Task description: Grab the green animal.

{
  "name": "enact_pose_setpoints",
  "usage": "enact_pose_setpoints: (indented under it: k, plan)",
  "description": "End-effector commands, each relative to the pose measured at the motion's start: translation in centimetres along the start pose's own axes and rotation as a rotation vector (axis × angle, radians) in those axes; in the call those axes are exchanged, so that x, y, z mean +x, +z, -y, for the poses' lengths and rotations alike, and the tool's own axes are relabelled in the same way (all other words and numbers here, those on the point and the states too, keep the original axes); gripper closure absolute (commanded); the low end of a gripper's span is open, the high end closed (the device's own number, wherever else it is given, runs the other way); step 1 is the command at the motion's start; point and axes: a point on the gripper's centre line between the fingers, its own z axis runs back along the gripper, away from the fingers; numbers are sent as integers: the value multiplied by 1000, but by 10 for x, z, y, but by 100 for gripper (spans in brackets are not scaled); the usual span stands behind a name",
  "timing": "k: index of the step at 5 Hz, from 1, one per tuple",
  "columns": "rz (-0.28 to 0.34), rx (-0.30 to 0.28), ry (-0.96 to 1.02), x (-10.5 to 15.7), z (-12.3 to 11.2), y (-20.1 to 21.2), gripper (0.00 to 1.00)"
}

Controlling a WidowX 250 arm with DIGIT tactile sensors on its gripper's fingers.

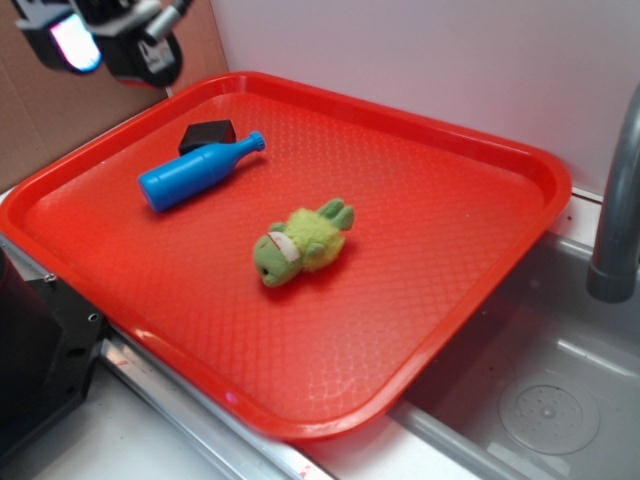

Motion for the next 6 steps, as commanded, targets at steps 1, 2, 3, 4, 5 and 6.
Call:
enact_pose_setpoints:
  k: [1, 2, 3, 4, 5, 6]
  plan:
    - [24, 38, 0, 18, 23, -59, 0]
    - [20, 65, 2, 24, 27, -87, 0]
    - [-16, 81, -9, 26, 28, -115, 0]
    - [-33, 111, -19, 27, 28, -132, 0]
    - [-69, 109, -22, 32, 27, -153, 0]
    - [-86, 109, -7, 33, 23, -159, 84]
